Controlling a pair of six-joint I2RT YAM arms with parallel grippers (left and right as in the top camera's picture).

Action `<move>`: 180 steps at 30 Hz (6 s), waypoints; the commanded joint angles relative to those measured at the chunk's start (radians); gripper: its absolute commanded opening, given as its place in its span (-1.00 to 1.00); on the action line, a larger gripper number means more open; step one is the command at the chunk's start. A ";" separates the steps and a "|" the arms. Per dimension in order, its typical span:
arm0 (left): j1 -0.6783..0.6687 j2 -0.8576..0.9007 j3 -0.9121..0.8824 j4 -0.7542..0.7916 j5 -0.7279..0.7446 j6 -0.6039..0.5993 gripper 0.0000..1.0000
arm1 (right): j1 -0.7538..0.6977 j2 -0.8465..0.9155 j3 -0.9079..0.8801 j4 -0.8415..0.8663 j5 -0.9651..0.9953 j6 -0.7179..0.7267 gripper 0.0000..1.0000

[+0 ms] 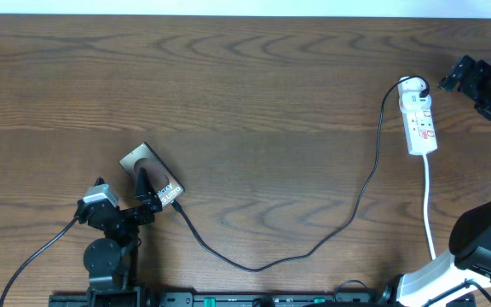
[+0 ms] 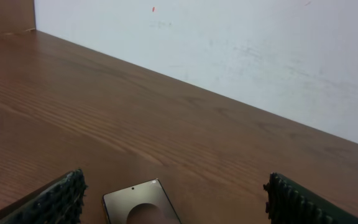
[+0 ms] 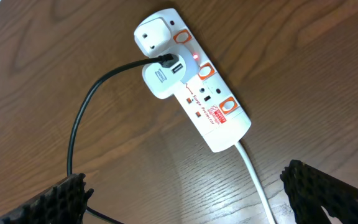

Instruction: Plug charger to phone and switch on socket

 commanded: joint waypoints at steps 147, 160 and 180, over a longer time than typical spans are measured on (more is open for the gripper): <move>0.004 -0.011 -0.010 -0.051 -0.018 0.012 0.81 | 0.414 -1.841 -1.857 1.136 0.160 -0.214 0.99; 0.004 -0.011 -0.010 -0.051 -0.018 0.012 0.81 | 0.414 -1.841 -1.857 1.136 0.160 -0.214 0.99; 0.004 -0.011 -0.010 -0.051 -0.018 0.012 0.81 | 0.414 -1.841 -1.857 1.137 0.160 -0.214 0.99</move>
